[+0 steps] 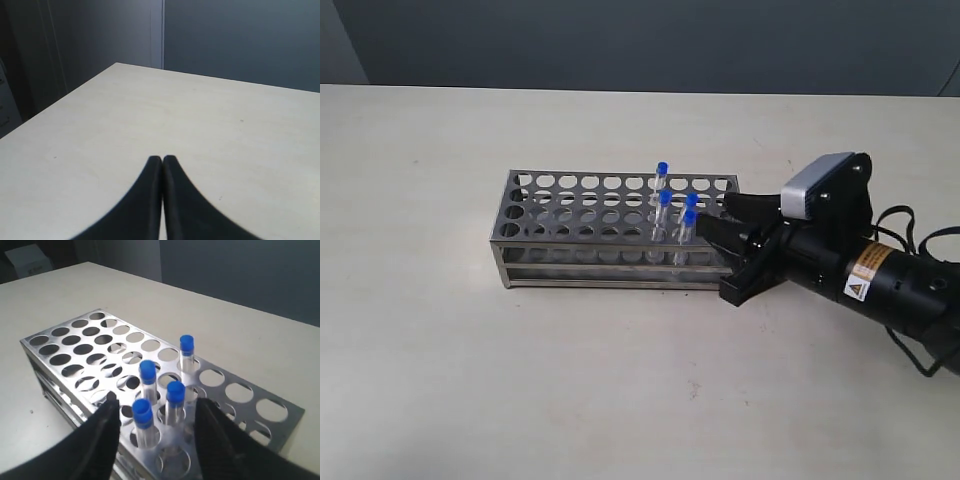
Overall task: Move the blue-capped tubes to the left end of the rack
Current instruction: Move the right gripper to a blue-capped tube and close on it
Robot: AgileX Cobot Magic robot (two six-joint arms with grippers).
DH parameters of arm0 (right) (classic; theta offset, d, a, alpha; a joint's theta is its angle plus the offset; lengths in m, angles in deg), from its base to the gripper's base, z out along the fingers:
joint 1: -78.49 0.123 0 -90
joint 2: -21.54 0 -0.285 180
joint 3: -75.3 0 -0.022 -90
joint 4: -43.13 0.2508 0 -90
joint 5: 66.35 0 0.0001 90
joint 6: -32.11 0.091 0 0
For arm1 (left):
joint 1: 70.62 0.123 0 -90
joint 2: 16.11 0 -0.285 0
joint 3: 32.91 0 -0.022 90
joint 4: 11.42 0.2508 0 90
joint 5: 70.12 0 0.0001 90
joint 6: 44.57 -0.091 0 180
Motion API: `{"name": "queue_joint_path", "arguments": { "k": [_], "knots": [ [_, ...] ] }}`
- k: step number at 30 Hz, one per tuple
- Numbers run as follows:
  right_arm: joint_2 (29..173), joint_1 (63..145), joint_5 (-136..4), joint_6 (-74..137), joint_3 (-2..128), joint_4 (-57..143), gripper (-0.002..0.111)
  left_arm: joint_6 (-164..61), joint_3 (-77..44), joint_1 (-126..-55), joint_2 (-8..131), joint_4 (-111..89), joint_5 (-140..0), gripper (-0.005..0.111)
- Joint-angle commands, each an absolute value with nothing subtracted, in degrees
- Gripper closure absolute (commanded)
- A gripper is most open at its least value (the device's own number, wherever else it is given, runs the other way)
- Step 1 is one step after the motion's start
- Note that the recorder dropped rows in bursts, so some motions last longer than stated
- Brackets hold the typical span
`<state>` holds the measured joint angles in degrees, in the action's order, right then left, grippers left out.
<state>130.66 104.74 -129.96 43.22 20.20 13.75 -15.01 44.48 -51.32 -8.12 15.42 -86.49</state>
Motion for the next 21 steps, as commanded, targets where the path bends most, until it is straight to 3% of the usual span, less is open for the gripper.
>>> {"name": "queue_joint_path", "arguments": {
  "k": [1,21],
  "knots": [
    [132.32,104.97,-128.71,42.77,23.65,12.06,0.062,-14.97,44.31,-51.21,-8.32,15.45,-86.86,0.106],
    [132.97,110.54,-122.4,42.54,24.73,17.63,0.062,-14.97,44.31,-51.21,-8.32,15.45,-86.86,0.106]
  ]
}}
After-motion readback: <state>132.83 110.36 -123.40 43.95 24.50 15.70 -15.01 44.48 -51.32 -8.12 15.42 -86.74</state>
